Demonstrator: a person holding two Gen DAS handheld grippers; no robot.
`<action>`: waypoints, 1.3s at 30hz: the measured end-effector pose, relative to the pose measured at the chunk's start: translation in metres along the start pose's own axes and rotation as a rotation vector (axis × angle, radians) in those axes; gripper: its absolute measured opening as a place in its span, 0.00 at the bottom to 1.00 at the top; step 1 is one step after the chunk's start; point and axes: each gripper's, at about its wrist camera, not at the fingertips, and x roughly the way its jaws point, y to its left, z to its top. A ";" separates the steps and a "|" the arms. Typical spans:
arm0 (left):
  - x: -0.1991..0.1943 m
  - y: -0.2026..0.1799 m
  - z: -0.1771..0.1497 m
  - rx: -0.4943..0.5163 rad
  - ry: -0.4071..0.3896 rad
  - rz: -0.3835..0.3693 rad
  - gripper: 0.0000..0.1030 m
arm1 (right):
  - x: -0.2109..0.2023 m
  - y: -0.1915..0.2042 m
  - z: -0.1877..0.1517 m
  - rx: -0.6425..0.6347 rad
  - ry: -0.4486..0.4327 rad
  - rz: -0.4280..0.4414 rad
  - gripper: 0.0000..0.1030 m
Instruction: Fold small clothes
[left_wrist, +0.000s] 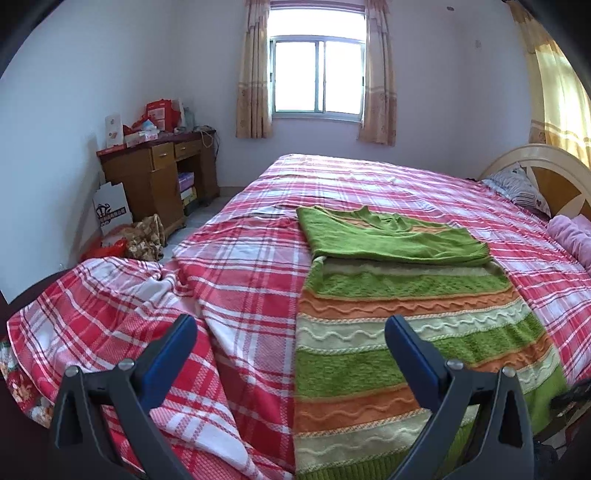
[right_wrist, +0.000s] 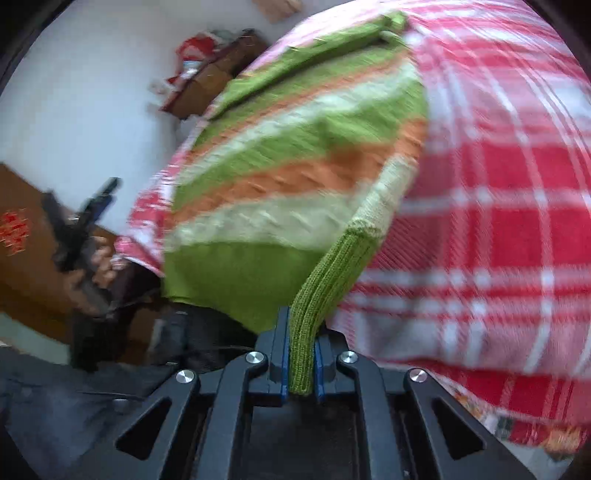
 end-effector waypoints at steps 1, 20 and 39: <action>0.002 0.001 0.002 0.000 0.001 0.005 1.00 | -0.004 0.003 0.010 -0.007 -0.012 0.032 0.09; 0.024 0.033 0.018 -0.011 0.087 -0.156 1.00 | 0.040 -0.075 0.170 0.281 -0.279 0.061 0.07; 0.089 -0.010 -0.033 -0.033 0.315 -0.270 0.52 | 0.042 -0.070 0.167 0.233 -0.289 0.017 0.07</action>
